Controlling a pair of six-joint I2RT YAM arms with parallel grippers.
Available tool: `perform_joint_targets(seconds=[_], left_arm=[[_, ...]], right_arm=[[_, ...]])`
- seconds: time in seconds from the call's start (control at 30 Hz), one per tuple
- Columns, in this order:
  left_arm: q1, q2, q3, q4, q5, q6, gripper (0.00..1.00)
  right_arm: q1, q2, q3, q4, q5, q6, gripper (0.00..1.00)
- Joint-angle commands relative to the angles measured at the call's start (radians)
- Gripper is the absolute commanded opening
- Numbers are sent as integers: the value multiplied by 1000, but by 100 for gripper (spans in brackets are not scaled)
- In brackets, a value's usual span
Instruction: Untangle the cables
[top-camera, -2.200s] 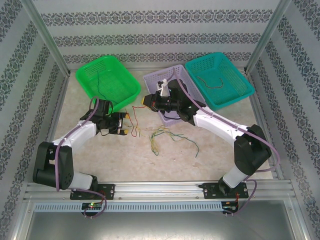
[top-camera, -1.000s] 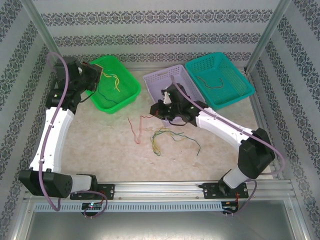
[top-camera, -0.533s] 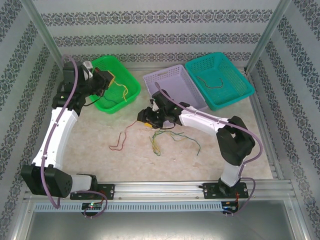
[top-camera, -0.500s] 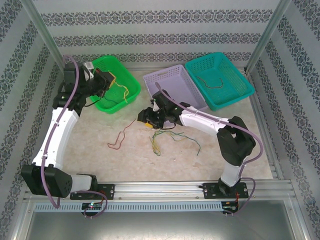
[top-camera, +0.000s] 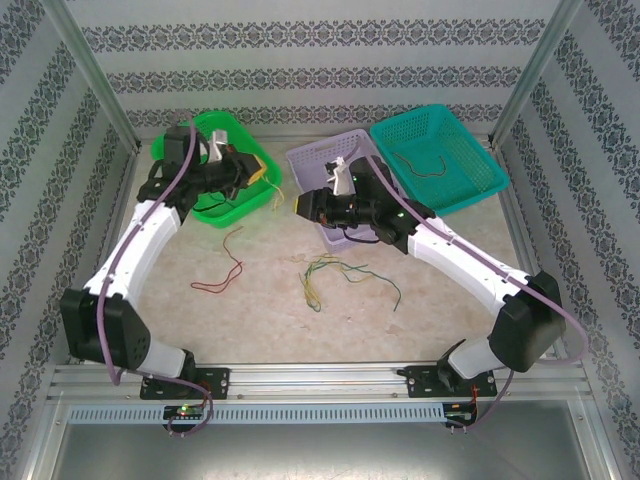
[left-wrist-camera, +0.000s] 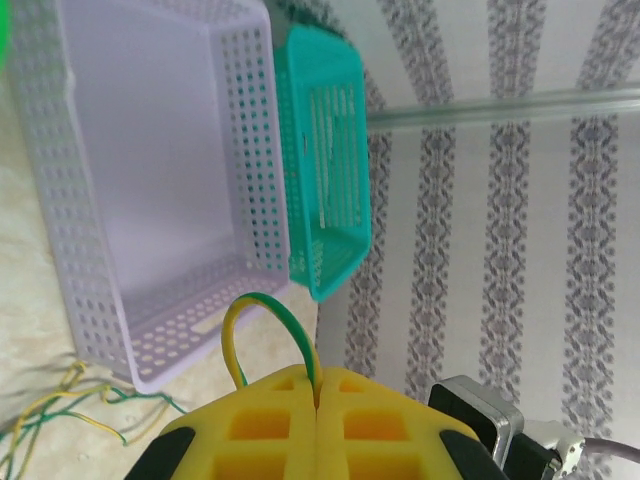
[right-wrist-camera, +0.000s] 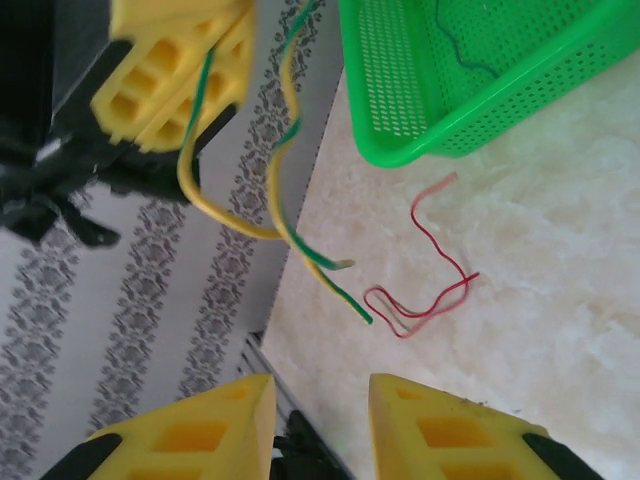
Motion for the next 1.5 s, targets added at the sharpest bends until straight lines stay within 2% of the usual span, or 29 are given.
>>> perform_joint_targets(seconds=[0.0,0.13,0.33,0.63,0.77,0.83,1.23,1.37,1.47], left_arm=[[-24,28,86,-26,106,51,0],[-32,58,116,-53,151,68,0],[-43,82,148,-108,185,104,0],[-46,98,178,-174,186,143,0],[-47,103,187,-185,191,145,0],[-49,104,187,-180,198,140,0],[-65,103,194,-205,221,153,0],[-70,102,196,-205,228,147,0],[-76,94,193,-203,251,137,0]], right_arm=[[-20,-8,41,-44,-37,-189,31],[-41,19,94,-111,-53,-260,29],[-48,51,116,-101,-83,-263,28],[-16,0,73,-84,-88,-289,33],[-13,-39,36,-82,-75,-309,41],[-13,-27,38,-90,-70,-314,41],[0,66,129,-90,-63,-331,30],[3,69,128,-118,-27,-356,20],[4,67,159,-235,75,-458,5]])
